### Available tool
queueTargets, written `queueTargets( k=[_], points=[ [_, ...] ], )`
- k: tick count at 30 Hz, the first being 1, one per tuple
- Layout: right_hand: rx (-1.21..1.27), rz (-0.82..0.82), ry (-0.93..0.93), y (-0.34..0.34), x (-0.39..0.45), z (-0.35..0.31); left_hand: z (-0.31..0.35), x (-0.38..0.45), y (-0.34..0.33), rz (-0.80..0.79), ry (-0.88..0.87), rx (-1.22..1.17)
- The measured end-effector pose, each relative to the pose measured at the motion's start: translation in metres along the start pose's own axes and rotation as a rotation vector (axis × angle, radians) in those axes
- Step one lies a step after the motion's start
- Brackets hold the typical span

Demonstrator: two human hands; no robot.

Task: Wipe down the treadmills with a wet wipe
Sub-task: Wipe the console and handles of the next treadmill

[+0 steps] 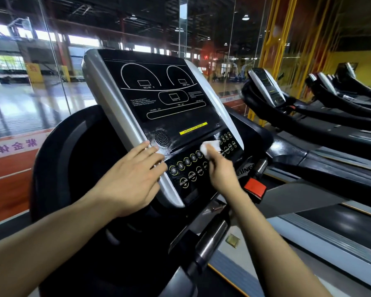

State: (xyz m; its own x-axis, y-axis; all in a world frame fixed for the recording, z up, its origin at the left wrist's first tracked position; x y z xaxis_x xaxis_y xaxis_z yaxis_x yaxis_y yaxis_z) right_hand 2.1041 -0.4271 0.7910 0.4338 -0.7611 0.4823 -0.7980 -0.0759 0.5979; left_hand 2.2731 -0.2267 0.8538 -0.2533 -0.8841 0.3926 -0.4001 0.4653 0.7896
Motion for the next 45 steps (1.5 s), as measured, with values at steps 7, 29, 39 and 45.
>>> queueTargets(
  k=[7,29,39,45],
  points=[
    [0.038,-0.040,0.155,-0.014,-0.016,-0.031,0.000,0.003,0.001,-0.009,-0.014,-0.015],
    [0.167,-0.164,0.361,-0.017,-0.113,-0.049,-0.014,-0.003,0.003,0.019,0.145,-0.140],
    [0.264,-0.063,0.377,-0.044,-0.096,-0.105,-0.014,-0.004,0.007,0.051,0.155,-0.198],
    [0.318,-0.006,0.402,-0.047,-0.052,-0.143,-0.032,-0.016,0.022,0.090,0.302,-0.323]
  ],
)
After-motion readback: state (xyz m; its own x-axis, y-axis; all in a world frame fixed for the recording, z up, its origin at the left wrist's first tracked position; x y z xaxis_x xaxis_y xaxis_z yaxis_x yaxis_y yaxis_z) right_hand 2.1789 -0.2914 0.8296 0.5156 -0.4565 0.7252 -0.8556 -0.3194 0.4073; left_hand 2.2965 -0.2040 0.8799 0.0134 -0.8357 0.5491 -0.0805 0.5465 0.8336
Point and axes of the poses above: each hand's wrist, its own x-axis towards the middle knuckle, its own y-axis out of the back of the hand, z = x × y, the point moved 2 cm from there along x, towards the middle knuckle, and after that the axes turned 3 degrees about -z, right-handed, at the moved point
